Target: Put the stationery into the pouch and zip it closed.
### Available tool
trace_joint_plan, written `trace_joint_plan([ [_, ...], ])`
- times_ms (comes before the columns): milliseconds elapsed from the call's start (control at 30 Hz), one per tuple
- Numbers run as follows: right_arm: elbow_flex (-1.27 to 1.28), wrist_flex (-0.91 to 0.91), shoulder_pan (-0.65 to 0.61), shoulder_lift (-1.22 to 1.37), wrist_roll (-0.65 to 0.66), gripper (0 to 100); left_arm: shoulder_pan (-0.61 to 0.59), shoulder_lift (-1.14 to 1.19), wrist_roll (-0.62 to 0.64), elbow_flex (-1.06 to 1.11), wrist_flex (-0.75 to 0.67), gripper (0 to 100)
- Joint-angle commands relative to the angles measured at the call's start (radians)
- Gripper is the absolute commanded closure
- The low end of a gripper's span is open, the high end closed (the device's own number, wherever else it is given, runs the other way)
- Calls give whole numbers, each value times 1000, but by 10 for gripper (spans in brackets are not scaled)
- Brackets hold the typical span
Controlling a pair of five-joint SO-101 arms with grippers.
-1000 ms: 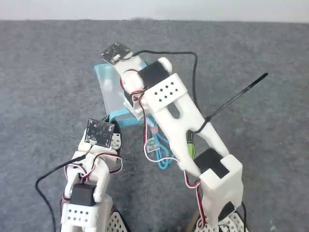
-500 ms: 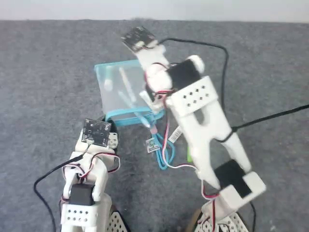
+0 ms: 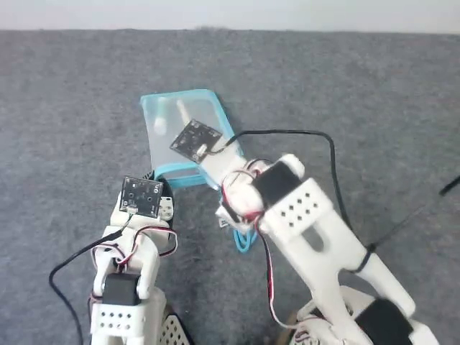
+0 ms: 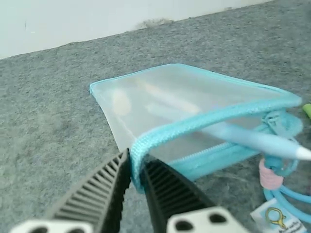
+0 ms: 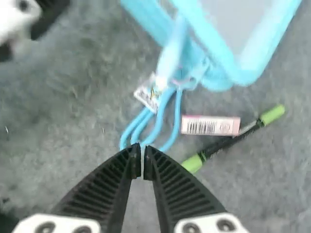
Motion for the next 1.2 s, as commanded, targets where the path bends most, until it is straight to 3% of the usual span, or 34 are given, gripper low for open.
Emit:
trace_joint_plan([
  [0, -5, -79, -16, -59, -26, 991, 2, -12, 5, -7, -32, 988],
  [400, -26, -246, -19, 125, -26, 991, 54, -9, 5, -7, -31, 988],
  [800, -298, -278, -12, 302, -26, 991, 55, -9, 5, -7, -29, 988],
  [1167, -308, -25, 15, 114, -26, 989, 51, -11, 2, -7, -18, 988],
])
